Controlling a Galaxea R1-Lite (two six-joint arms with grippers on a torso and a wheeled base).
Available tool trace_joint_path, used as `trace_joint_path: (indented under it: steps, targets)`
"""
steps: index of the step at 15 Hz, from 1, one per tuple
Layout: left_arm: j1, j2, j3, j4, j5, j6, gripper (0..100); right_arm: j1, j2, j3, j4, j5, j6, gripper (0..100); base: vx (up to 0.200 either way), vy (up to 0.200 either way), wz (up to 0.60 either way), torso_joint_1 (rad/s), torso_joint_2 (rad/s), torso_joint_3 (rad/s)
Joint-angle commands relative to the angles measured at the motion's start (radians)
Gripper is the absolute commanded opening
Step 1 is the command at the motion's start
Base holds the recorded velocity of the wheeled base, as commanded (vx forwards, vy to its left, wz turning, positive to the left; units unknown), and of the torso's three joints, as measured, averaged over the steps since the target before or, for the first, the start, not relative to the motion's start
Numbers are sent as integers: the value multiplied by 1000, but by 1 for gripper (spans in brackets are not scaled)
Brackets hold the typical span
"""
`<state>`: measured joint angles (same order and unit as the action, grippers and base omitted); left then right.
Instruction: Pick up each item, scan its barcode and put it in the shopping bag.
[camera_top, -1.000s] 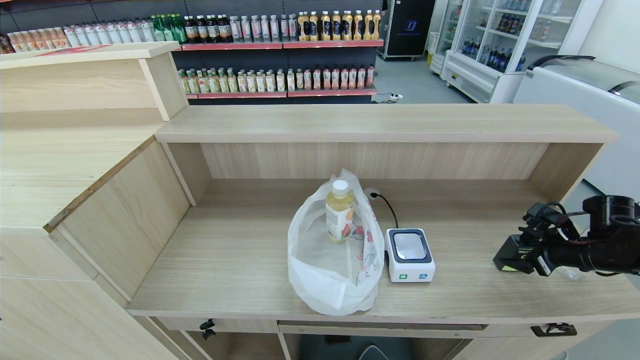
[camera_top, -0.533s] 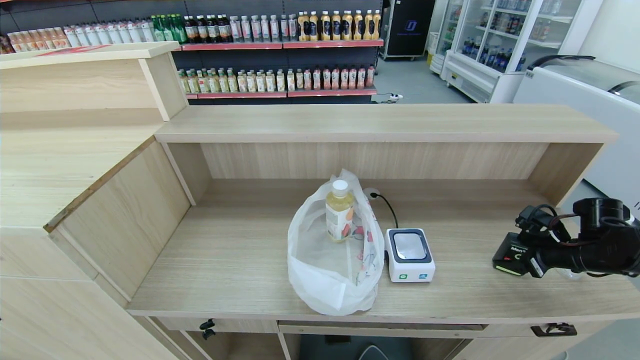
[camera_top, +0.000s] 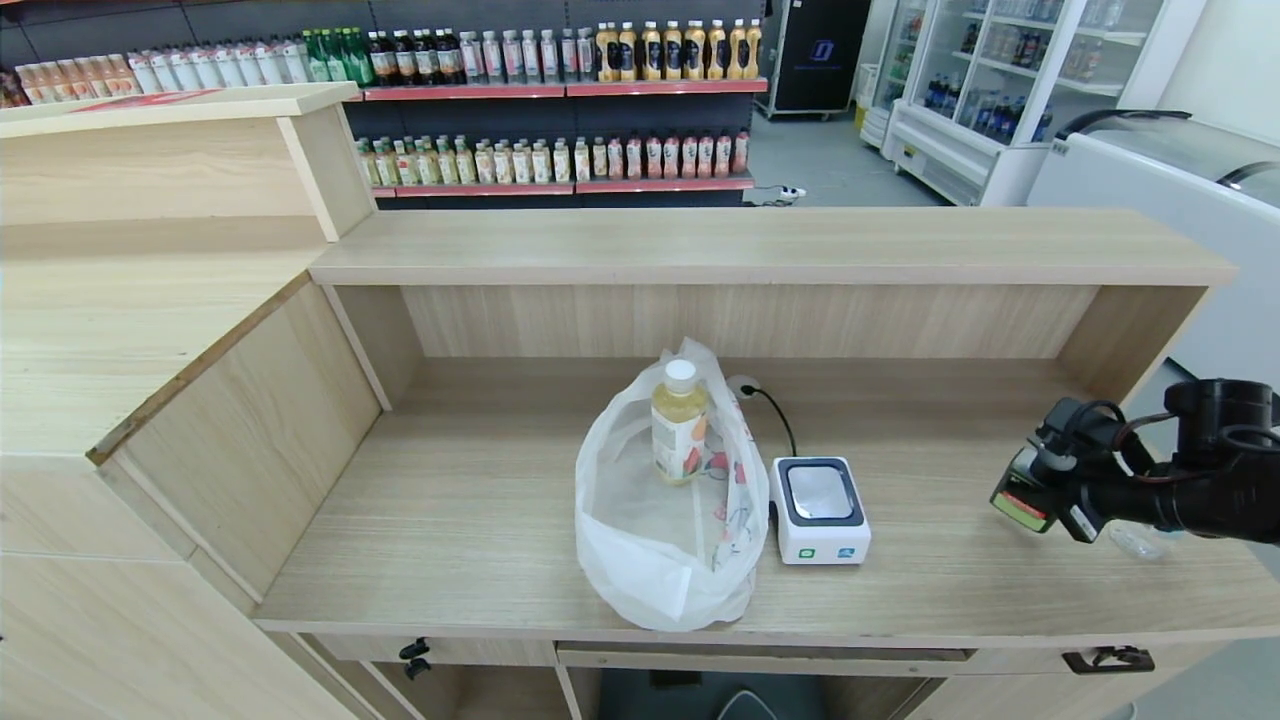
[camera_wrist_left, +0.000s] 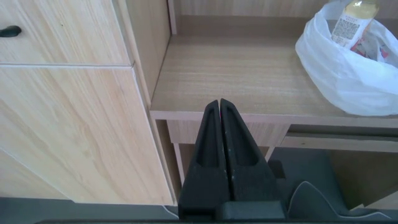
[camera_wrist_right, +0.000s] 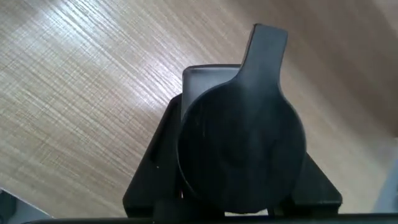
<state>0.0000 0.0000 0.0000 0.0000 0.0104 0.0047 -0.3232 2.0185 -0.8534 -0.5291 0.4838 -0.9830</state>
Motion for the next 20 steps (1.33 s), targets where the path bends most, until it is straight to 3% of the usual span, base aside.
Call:
trace_joint_path:
  steps: [1, 3, 6, 9, 11, 14, 17, 20]
  targets:
    - [0, 0, 0, 0, 0, 0, 0, 1, -182, 88, 5, -1, -129, 0, 0, 0, 0, 0, 0, 0]
    - [0, 0, 0, 0, 0, 0, 0, 13, -385, 189, 8, 12, -296, 0, 0, 0, 0, 0, 0, 0]
    - [0, 0, 0, 0, 0, 0, 0, 12, -621, 243, 100, 171, -510, 0, 0, 0, 0, 0, 0, 0]
    - [0, 0, 0, 0, 0, 0, 0, 75, -801, 237, 275, 318, -994, 0, 0, 0, 0, 0, 0, 0]
    - [0, 0, 0, 0, 0, 0, 0, 239, -865, 235, 287, 318, -1281, 0, 0, 0, 0, 0, 0, 0]
    - [0, 0, 0, 0, 0, 0, 0, 497, -848, 234, 238, 245, -1543, 0, 0, 0, 0, 0, 0, 0]
    - [0, 0, 0, 0, 0, 0, 0, 678, -753, 238, 1, 236, -1588, 0, 0, 0, 0, 0, 0, 0]
    - [0, 0, 0, 0, 0, 0, 0, 754, -713, 238, -210, 233, -1582, 0, 0, 0, 0, 0, 0, 0]
